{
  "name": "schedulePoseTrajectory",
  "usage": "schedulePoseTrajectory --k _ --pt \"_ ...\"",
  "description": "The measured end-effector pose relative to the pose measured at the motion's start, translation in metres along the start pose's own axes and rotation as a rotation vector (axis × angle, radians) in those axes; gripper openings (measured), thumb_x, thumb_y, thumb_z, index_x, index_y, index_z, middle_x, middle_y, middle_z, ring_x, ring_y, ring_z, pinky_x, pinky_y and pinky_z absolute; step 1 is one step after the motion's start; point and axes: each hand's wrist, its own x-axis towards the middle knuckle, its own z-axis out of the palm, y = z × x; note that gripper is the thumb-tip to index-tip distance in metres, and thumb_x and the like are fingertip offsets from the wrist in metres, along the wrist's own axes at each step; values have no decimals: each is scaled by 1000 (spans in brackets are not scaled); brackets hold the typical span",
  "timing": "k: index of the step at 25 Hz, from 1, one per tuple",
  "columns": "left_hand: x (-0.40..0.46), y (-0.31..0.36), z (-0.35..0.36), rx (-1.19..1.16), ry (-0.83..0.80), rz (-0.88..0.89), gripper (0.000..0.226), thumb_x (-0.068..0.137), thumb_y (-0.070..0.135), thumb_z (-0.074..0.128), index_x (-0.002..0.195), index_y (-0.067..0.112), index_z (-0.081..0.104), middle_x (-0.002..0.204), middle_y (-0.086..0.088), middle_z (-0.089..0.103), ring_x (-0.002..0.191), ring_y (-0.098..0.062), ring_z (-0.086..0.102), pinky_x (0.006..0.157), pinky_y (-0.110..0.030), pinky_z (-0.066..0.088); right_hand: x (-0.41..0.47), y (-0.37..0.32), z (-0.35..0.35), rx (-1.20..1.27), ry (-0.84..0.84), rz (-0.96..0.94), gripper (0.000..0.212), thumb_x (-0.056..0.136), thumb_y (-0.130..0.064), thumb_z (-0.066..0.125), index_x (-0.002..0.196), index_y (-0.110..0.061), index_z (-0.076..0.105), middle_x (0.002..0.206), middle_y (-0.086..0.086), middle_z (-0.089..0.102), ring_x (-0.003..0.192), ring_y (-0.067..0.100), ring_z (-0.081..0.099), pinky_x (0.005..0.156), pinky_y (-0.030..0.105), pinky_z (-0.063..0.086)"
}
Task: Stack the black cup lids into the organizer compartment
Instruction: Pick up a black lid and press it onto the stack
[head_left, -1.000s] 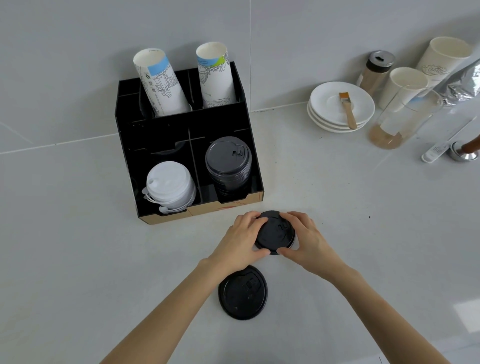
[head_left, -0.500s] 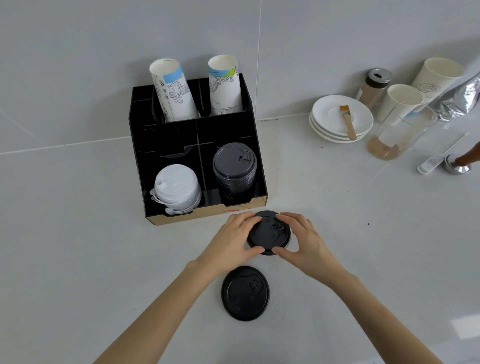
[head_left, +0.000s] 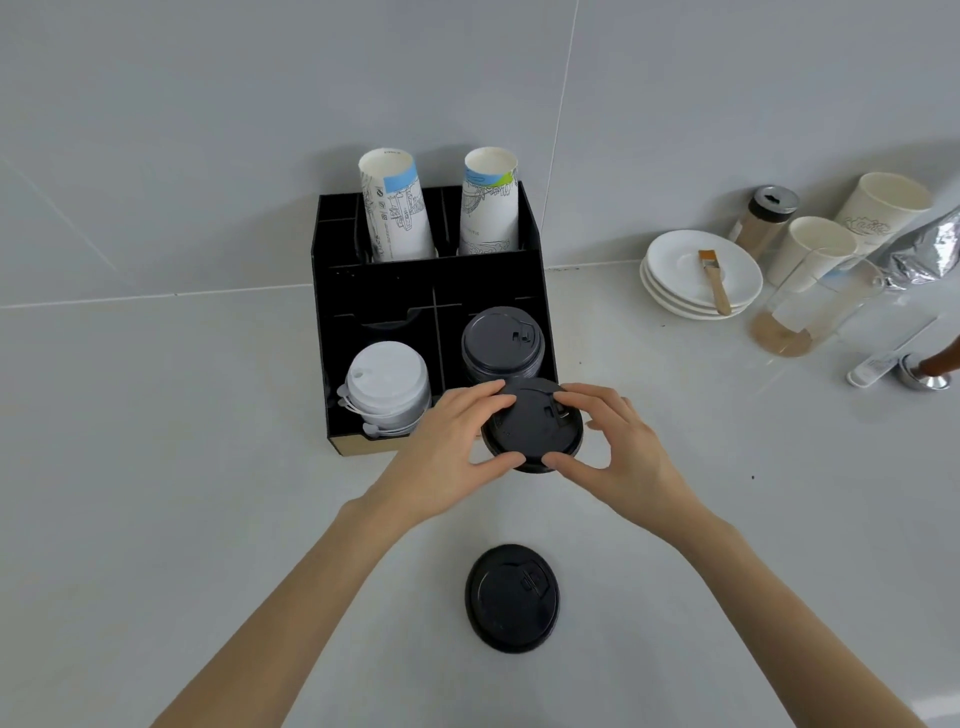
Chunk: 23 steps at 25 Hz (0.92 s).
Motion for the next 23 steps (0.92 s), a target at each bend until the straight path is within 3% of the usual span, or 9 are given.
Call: schedulePoseTrajectory --k 9,14,23 --pt "26 -5 -39 32 95 5 49 80 30 62 125 23 45 146 2 34 133 -11 29 96 -8 14 44 -25 -9 -17 76 -67 52 75 -24 70 122 -17 49 131 1 49 117 18 43 98 29 38" --pt "47 -14 -47 48 80 -21 48 82 27 60 126 21 44 146 -1 34 135 -16 29 109 -29 21 68 -26 -5 -15 99 -24 51 74 -22 70 120 -15 49 130 3 49 117 22 44 98 31 39" --pt "77 -40 -34 79 12 -86 44 83 24 59 125 20 46 145 -3 35 134 -20 30 109 -41 26 92 -10 17 -44 111 113 52 76 -22 69 121 -12 46 131 6 45 121 24 38 93 20 29"
